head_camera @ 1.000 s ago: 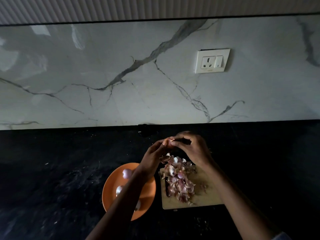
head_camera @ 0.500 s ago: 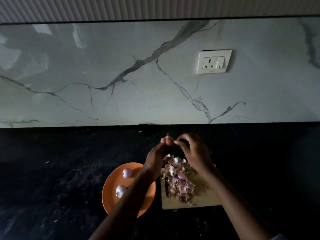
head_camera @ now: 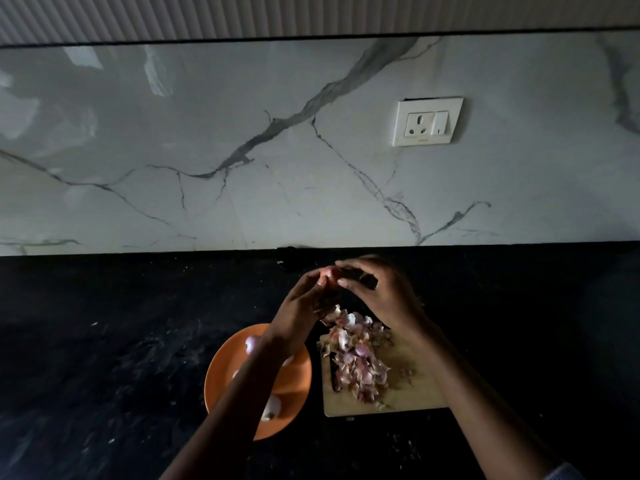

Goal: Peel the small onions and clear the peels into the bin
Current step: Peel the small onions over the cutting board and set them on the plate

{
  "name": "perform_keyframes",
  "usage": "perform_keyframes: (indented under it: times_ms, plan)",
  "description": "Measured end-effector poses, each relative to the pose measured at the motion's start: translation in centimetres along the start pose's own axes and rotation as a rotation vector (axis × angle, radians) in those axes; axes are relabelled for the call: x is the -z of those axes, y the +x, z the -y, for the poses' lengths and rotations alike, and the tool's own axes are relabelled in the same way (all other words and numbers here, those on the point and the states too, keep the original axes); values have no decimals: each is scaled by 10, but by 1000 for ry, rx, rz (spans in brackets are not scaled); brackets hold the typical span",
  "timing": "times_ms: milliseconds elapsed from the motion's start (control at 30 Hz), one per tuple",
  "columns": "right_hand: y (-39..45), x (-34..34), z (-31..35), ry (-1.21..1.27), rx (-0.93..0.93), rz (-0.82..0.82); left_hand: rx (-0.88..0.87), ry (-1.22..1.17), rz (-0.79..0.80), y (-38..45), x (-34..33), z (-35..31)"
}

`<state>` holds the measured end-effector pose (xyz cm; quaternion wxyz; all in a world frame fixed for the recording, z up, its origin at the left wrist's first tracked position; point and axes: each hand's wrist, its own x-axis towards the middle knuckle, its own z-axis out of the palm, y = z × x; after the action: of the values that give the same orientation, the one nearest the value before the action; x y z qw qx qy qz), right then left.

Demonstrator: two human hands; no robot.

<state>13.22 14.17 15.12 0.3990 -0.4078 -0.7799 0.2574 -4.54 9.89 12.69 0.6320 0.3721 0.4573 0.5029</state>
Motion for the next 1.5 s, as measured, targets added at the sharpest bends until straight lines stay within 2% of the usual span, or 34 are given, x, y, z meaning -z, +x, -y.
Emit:
perform_keyframes:
  times_ms: [233,400,600,700,800,900,1000,1100,1267,1500]
  plan:
    - [-1,-2,-6,-48,106,-61,-41,18,26,-2,0,1]
    - [-5,-3,-6,-43,95,-121,-76,11,48,-4,-6,3]
    - [-8,-5,-6,-13,-19,-126,-172,96,6,-3,-12,4]
    - [-8,-7,-6,29,-121,-111,-188,130,36,-2,-13,2]
    - [-8,-7,-3,127,-257,-73,-167,135,62,-2,-10,-1]
    - [-8,-9,-1,305,-311,-94,-159,144,83,-2,-9,-7]
    - [-6,-8,1,399,-297,-98,-147,145,76,-2,-10,-10]
    - [-3,-3,-5,332,-288,-102,-109,140,-2,0,-7,-7]
    - [-3,7,-6,156,-196,89,-102,158,-24,1,-2,-7]
    - [-3,8,1,73,-4,-11,-80,211,23,0,-4,-7]
